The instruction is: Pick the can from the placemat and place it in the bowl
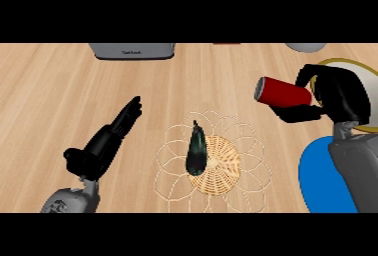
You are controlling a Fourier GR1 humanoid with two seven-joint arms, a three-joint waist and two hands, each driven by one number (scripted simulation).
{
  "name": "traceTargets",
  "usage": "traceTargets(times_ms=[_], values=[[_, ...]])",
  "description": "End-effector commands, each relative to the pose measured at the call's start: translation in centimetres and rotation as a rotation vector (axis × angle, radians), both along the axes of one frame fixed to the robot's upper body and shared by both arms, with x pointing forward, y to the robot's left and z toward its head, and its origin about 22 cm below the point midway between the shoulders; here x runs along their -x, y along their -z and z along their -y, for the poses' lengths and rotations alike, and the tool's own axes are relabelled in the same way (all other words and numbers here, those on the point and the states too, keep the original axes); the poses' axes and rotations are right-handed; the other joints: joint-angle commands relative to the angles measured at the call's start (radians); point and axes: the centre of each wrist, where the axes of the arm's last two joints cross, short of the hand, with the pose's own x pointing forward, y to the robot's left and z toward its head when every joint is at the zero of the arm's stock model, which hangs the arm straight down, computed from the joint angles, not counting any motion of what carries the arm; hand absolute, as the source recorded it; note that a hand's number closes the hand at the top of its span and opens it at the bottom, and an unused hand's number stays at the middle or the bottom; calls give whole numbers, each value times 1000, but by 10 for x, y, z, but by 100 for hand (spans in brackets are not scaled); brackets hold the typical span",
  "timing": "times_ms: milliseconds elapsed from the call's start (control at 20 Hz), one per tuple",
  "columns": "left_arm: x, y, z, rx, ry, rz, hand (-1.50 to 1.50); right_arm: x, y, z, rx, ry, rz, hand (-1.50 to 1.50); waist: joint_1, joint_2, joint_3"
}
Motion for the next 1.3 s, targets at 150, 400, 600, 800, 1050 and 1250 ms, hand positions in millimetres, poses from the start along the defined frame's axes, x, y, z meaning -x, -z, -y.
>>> traceTargets(times_ms=[150,400,600,800,1050,1250], values=[[5,6,-2,1,10,-4,0,0,-53,50,-180,77,135,150,8,3,0],[-9,2,-11,-18,26,6,0,-24,-45,88,-84,184,101,150,16,6,0],[-2,3,-1,-7,23,24,0,-34,-26,109,34,275,175,150,23,9,0],[5,2,9,7,24,6,0,-46,1,130,87,316,212,150,35,11,1],[1,-3,8,14,16,34,0,-42,5,174,52,321,-53,150,44,15,1],[-7,-13,16,-1,50,31,0,-43,19,185,-97,331,-228,150,59,21,3]])
